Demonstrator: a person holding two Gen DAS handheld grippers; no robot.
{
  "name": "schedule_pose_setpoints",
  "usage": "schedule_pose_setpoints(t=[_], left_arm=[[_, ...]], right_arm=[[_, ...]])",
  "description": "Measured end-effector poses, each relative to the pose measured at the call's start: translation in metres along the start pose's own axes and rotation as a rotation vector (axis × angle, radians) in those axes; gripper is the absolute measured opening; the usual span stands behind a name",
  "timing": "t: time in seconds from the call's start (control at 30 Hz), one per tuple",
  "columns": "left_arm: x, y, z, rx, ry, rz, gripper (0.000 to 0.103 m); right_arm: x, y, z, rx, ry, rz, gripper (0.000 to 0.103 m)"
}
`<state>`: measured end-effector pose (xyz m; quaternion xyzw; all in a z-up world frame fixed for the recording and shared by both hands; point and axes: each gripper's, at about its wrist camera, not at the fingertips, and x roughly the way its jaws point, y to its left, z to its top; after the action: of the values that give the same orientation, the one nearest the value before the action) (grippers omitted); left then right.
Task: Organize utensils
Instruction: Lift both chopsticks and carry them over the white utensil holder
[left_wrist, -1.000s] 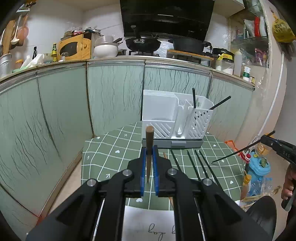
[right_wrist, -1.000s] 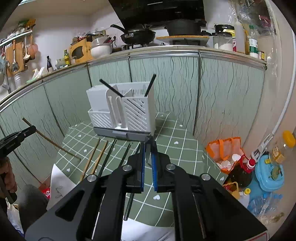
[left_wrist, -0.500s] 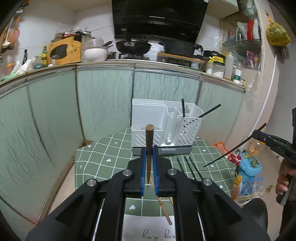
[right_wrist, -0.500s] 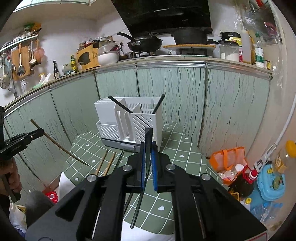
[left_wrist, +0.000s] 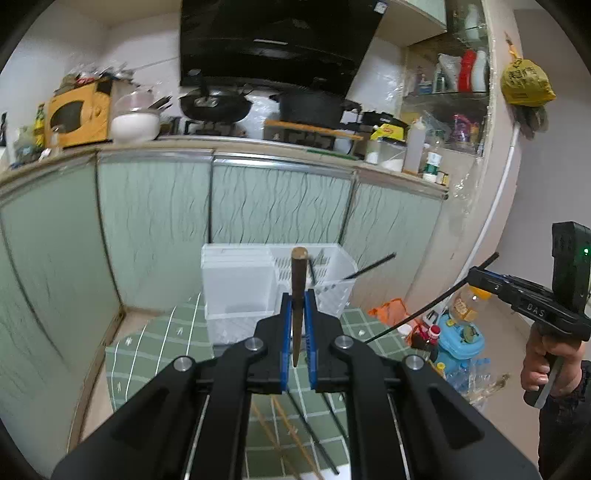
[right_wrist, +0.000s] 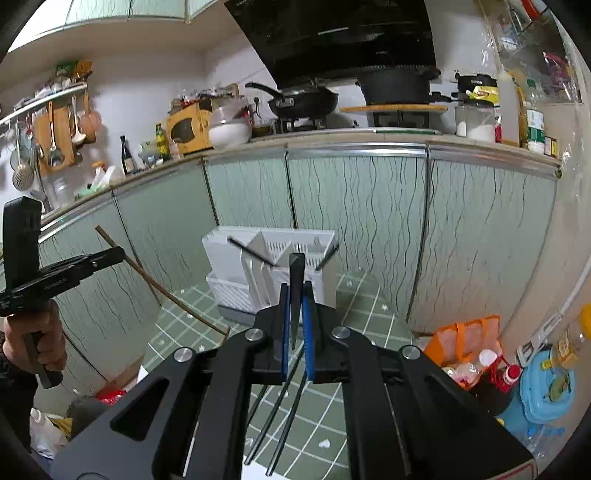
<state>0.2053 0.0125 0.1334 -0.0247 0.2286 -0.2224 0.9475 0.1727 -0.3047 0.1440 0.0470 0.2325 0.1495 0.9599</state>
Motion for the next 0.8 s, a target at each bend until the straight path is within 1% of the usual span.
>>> schedule_pose_setpoints(t=[0.2,0.4,0.6,0.8], left_arm=[[0.010,-0.015,0.032,0.025,-0.020,-0.054,0.008],[0.023,-0.029,0.062,0.049,-0.050,-0.078,0.008],[0.046,-0.031,0.086,0.059,-0.074,-0.075,0.008],[0.081,-0.023,0.096,0.057,-0.072,-0.068,0.008]], right_arm=[[-0.002,-0.002,0.032,-0.009,-0.034,0.017,0.006],[0.005,-0.008,0.058,-0.013,-0.058,0.025,0.006],[0.022,-0.018,0.081,-0.012,-0.072,0.023,0.006],[0.052,-0.029,0.091,-0.009,-0.065,0.023,0.006]])
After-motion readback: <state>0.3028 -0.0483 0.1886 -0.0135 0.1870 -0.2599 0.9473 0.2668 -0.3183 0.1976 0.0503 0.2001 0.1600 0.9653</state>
